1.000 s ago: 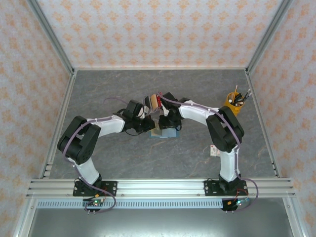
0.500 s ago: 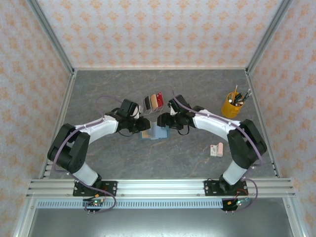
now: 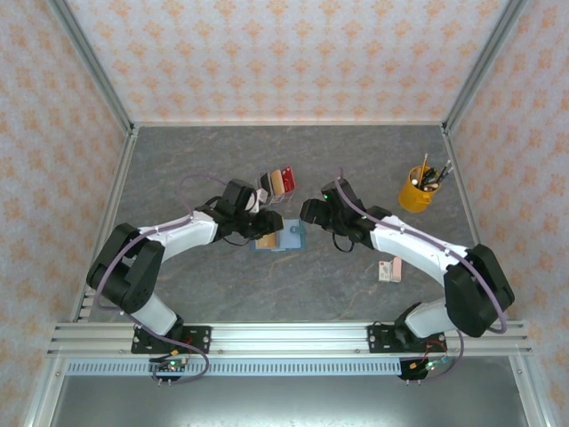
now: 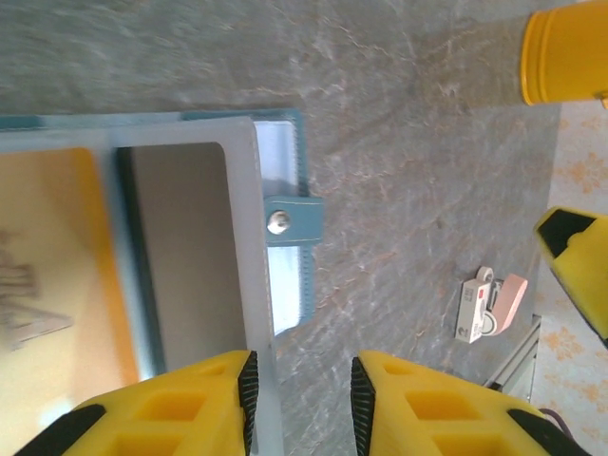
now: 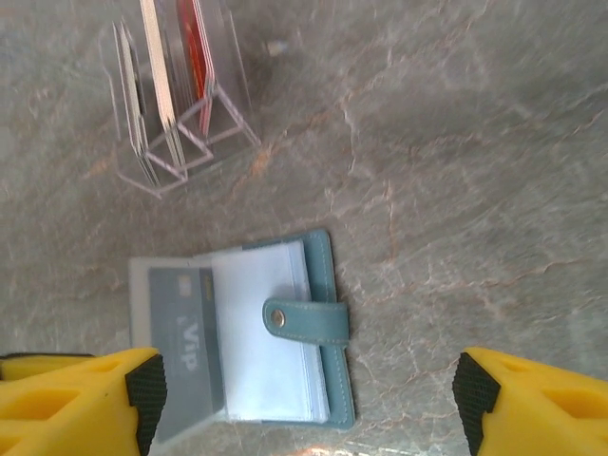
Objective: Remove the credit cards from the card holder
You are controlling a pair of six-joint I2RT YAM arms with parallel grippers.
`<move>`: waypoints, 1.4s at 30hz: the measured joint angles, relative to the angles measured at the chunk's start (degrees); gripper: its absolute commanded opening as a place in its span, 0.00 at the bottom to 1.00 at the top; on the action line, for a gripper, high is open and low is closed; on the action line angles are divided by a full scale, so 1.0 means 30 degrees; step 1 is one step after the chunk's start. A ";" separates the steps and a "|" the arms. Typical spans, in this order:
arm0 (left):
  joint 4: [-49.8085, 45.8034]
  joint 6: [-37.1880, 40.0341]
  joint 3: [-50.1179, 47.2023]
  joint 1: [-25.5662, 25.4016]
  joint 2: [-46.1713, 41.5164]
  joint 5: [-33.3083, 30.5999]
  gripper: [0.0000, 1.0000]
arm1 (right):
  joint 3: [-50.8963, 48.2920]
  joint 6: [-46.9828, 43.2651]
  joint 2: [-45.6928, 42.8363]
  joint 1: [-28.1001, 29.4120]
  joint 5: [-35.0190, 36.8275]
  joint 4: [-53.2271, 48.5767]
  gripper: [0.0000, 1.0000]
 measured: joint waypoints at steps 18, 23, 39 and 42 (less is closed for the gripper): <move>0.0007 -0.1224 0.0685 0.1326 0.0685 -0.1654 0.30 | 0.1093 -0.2142 0.0911 0.0000 0.0430 -0.1443 0.58; 0.0131 -0.1530 -0.0160 0.1676 0.0342 -0.1814 0.27 | 0.3271 -0.3439 0.3475 0.0000 -0.1719 -0.2120 0.40; 0.1807 -0.2900 -0.0772 0.1676 0.1348 -0.0590 0.26 | 0.7235 -0.6441 0.9078 0.0000 -0.5938 -0.4328 0.19; 0.1996 -0.3038 -0.0772 0.1668 0.1880 -0.0357 0.25 | 0.7628 -0.6805 0.9734 0.0000 -0.6164 -0.4779 0.18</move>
